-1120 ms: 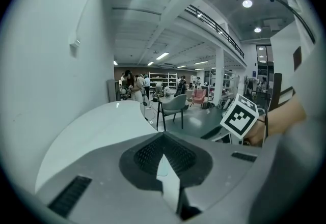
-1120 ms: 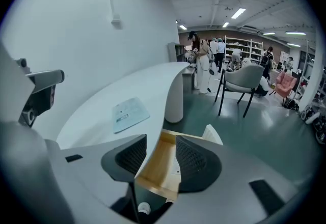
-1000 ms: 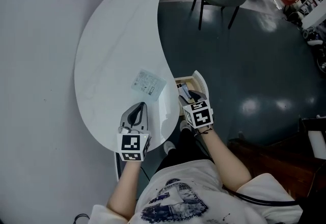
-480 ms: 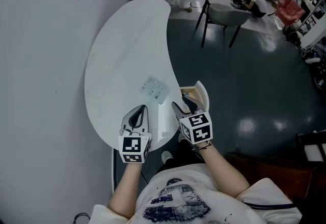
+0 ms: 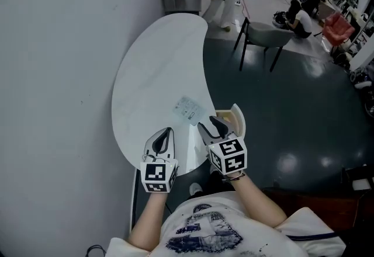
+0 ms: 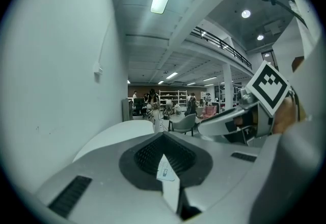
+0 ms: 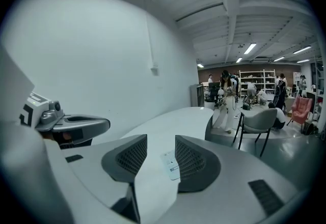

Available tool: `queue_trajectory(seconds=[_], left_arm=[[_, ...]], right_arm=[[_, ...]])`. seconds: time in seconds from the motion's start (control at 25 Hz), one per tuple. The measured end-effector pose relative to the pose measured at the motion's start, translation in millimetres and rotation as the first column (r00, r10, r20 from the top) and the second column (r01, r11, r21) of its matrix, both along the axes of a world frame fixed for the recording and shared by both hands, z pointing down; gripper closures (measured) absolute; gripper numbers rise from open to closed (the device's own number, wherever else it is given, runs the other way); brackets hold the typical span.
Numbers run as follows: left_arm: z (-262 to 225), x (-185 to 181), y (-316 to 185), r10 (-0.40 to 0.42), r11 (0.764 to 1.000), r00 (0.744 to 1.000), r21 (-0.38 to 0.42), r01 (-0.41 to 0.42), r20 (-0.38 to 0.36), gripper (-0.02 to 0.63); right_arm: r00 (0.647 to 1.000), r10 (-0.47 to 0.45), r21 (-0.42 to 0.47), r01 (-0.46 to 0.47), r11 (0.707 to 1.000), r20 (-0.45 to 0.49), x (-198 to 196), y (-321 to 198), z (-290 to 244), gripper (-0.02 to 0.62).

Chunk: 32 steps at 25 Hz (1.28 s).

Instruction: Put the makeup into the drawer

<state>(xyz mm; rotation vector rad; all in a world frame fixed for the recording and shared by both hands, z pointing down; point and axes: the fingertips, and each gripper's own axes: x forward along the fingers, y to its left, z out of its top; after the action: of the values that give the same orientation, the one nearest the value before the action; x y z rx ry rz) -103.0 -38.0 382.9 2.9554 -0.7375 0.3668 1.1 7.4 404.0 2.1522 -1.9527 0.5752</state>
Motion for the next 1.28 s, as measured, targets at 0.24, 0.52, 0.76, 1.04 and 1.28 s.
queue_trajectory(seconds=[0.24,0.52,0.76,1.04,1.28], left_arm=[[-19.7,-15.8,17.9,-0.001,1.0,1.0,0.02,0.002,-0.019,0.56],[-34.7,-29.2,19.5,-0.01,0.999,0.999,0.047,0.012,-0.034,0.56],[-40.2,-31.3,21.2,-0.005,0.998,0.999,0.056,0.008,-0.045,0.56],[-40.9,-31.4,19.9,-0.005,0.999,0.999,0.054,0.008,-0.049,0.56],[-38.7,-30.5,19.2,-0.009,0.999,0.999,0.046,0.011,-0.049,0.56]], right_arm=[[1.0,-0.014,0.041,0.015,0.999,-0.014,-10.4,12.6,-23.5,0.422],[0.999,-0.014,0.072,0.016,0.997,-0.029,-21.0,23.0,-38.2,0.449],[0.999,-0.004,0.088,0.007,0.996,-0.031,-25.9,25.7,-41.5,0.502],[0.999,-0.012,0.087,0.016,0.996,-0.037,-30.1,25.1,-41.2,0.547],[0.998,-0.039,0.077,0.042,0.996,-0.04,-34.6,24.4,-37.3,0.574]])
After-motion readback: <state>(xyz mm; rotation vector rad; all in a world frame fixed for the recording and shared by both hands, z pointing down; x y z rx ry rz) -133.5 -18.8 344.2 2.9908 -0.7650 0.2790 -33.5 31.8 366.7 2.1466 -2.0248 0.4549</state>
